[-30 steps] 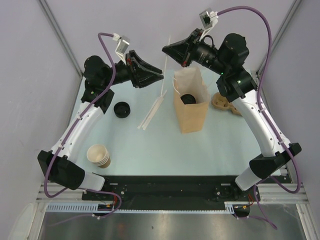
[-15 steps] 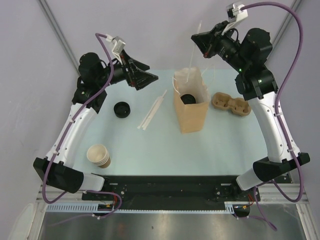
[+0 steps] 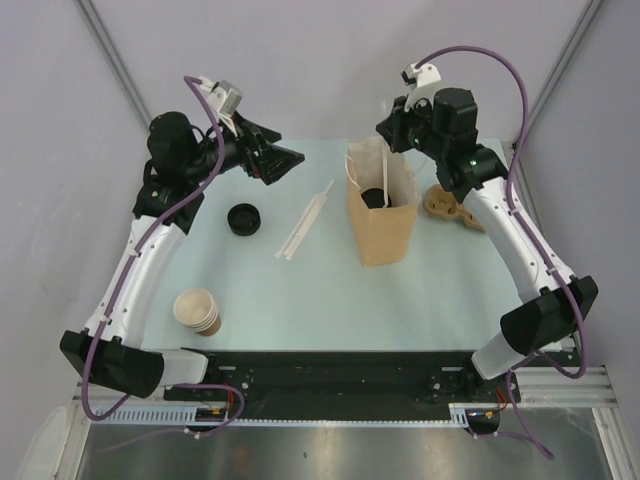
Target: Pack the takeout coffee
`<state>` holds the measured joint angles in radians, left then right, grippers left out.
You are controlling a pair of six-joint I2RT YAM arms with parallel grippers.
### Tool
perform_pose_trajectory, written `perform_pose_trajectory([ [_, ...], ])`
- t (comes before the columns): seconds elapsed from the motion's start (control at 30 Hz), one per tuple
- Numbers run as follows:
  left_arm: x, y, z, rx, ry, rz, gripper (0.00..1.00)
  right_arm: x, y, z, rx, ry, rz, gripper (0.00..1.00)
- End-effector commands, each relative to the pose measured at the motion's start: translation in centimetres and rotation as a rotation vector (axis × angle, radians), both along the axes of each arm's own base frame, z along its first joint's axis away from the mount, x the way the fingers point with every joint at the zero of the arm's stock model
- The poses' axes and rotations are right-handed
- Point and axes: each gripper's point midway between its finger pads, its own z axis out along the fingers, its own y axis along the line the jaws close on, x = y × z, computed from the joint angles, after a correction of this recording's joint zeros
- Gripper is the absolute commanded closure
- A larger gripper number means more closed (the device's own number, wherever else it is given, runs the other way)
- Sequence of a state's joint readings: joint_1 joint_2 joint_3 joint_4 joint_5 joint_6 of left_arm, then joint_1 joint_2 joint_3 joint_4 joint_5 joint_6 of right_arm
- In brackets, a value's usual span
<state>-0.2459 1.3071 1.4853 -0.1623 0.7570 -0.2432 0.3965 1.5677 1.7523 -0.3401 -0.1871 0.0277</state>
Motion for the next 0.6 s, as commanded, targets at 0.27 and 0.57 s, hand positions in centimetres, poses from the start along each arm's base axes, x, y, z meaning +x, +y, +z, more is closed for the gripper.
perform_pose_trajectory([
  [0.27,-0.4,2.0,-1.8,0.045,0.009,0.079,0.01,0.9,1.6,-9.5,-0.022,0.212,0.029,1.00],
  [0.57,0.0,2.3,-2.9,0.058,0.040,0.095,0.01,1.6,0.9,-13.5,-0.032,0.333,-0.038,0.88],
])
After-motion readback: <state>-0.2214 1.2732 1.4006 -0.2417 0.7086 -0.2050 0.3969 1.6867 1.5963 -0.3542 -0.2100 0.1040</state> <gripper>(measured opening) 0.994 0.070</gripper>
